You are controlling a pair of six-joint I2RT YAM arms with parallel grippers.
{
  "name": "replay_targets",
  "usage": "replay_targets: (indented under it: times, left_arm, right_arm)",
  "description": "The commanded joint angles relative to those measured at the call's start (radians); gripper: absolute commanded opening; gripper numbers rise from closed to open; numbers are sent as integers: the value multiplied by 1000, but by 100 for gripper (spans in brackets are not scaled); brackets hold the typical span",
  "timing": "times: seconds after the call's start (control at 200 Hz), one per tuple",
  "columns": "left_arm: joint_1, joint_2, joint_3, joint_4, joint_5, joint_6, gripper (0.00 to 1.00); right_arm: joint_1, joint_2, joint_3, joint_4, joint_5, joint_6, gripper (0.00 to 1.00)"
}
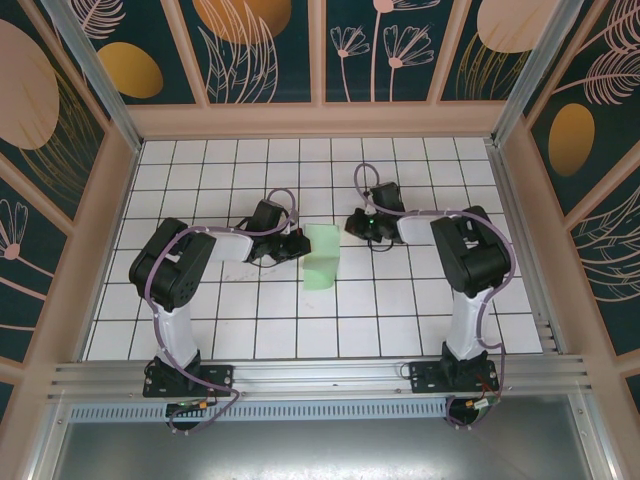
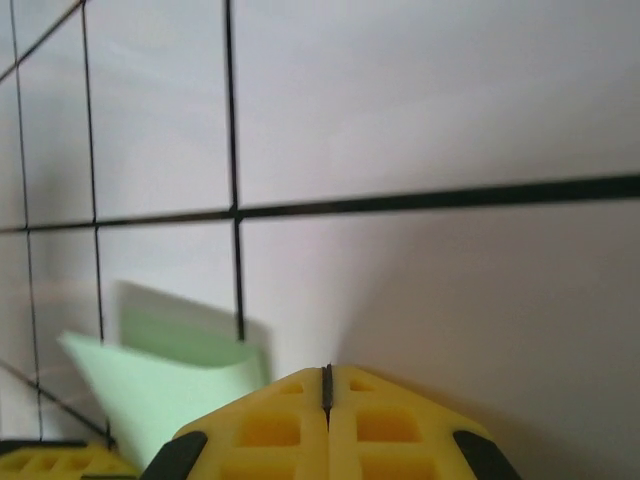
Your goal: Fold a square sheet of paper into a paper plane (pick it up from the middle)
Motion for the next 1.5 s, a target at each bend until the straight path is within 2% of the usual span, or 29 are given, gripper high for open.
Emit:
replay_targets:
  times: [0.0,0.21,0.375,0.515,0.696,0.866,0.981,1.136,1.326,1.496]
  left_arm:
    - [5,120,-81,-220,-215,28,0]
    - [5,117,-84,-218,-218,26,0]
    - [5,114,-88,-217,-218,25,0]
    - [5,112,-94,-215,-220,25,0]
    - [6,110,-102,-209,-218,24,0]
    - [5,105,-106,-204,-218,22,0]
    - [5,105,-106,-201,-217,20,0]
    - [6,104,-105,-200,-220,19,0]
    - [5,106,-104,-197,-224,17,0]
    - [5,108,-105,-196,-228,16,0]
  right_arm:
    - [24,-87,-10,-19,55,0,0]
    - [115,-42,43,-20,-13,3,0]
    - [129,52,103,-20,-44,20,0]
    - [104,98,131,-47,-12,27,0]
    - [18,123,130,-97,58,12,0]
    - [-14,35,134,-141,101,-25,0]
    - [17,-52,93,-143,57,-32,0]
    - [113,-108,19,-143,-11,-12,0]
    - [193,-103,-30,-130,-90,16,0]
    - [202,-39,-17,-204,-158,-39,0]
